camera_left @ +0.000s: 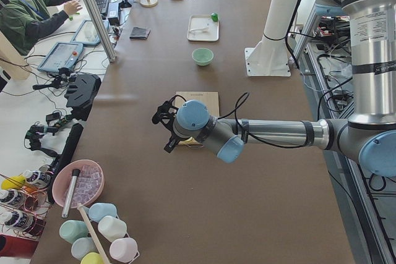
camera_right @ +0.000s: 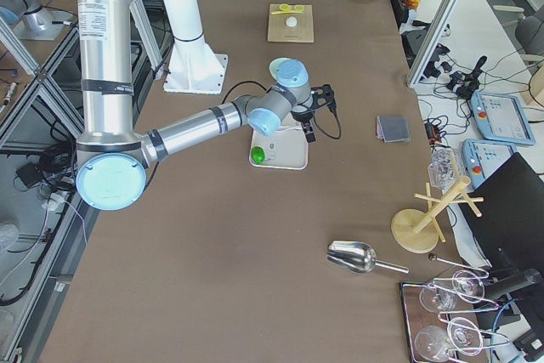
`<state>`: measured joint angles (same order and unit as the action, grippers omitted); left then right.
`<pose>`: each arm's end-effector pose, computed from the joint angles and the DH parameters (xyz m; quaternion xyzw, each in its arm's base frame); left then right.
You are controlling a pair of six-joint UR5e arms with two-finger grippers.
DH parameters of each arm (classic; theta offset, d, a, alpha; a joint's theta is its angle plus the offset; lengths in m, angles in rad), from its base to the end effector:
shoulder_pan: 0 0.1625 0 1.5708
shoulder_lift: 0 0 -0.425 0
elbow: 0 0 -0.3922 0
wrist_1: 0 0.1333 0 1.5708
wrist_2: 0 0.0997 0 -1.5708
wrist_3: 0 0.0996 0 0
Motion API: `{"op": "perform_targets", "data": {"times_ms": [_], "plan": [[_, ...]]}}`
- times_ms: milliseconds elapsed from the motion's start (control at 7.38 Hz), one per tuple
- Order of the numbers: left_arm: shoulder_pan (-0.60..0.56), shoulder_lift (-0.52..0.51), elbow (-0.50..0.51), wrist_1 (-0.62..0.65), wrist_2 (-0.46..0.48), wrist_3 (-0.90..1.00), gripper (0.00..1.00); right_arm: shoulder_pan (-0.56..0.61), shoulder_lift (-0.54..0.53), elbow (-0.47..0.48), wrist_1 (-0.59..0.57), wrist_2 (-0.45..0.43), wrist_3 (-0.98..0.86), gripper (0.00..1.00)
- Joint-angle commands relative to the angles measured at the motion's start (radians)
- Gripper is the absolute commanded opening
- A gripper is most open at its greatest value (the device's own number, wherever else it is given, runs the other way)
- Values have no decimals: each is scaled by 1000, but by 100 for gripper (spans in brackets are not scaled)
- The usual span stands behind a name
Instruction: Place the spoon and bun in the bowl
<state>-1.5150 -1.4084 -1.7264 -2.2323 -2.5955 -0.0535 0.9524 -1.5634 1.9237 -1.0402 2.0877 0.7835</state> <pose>-0.0239 -0.4361 0.5649 0.2545 0.4788 0.1586 0.8251 -0.2215 -0.4563 0.4261 0.1696 -0.4449 -0.0378 0.8786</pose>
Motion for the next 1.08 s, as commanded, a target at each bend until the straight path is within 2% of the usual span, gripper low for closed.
{"op": "perform_targets", "data": {"times_ms": [0, 271, 407, 678, 949], "plan": [[24, 12, 1, -72, -1, -75, 99, -295, 60, -21, -1, -332, 213, 100], [27, 12, 1, -73, -2, -75, 99, -441, 62, -54, -1, -508, 267, 100], [29, 14, 1, -75, -3, -75, 99, -455, 71, -74, -1, -521, 267, 97], [29, 14, 1, -75, -3, -75, 99, -460, 94, -104, -1, -523, 267, 68], [29, 16, 1, -75, -3, -75, 99, -458, 138, -149, -1, -525, 267, 64]]}}
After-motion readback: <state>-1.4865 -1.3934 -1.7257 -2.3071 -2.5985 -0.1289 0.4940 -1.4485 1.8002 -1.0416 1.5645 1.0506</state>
